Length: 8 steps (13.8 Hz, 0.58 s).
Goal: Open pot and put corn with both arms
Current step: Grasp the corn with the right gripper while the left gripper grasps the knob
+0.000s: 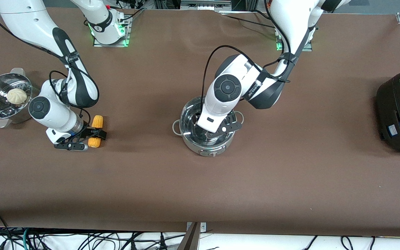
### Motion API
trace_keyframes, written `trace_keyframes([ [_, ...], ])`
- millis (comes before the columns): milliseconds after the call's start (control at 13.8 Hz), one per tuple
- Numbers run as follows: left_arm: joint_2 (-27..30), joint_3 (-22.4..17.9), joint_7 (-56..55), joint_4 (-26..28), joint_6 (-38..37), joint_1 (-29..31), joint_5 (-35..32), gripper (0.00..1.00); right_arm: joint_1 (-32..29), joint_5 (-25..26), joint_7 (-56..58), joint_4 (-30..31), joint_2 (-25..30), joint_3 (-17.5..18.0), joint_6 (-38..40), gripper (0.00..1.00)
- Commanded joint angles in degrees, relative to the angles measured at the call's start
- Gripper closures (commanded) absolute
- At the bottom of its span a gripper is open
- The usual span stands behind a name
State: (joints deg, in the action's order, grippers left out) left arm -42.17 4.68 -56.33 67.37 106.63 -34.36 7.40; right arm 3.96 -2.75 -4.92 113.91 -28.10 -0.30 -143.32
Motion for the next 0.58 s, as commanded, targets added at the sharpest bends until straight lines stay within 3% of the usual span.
trace_keyframes([
  [0,-1.9,-1.3,-1.7,-2.2,0.1,-1.8,-0.2,0.03,-0.4,-0.9,0.3,2.1,0.2,0.4,-1.1,0.0],
  [218,-1.7,-1.3,-1.8,-2.2,0.0,-1.8,-0.2,0.14,-0.4,-0.9,0.3,3.7,0.6,0.3,-1.2,0.0],
  [364,-1.6,-1.3,-1.5,-2.2,0.0,-1.8,-0.2,0.28,-0.5,-0.9,0.3,5.0,0.7,0.2,-2.8,0.0],
  [509,-1.5,-1.3,-1.3,-2.2,-0.1,-1.8,-0.2,0.35,-0.6,-0.9,1.0,5.5,0.7,0.1,-4.0,0.0],
])
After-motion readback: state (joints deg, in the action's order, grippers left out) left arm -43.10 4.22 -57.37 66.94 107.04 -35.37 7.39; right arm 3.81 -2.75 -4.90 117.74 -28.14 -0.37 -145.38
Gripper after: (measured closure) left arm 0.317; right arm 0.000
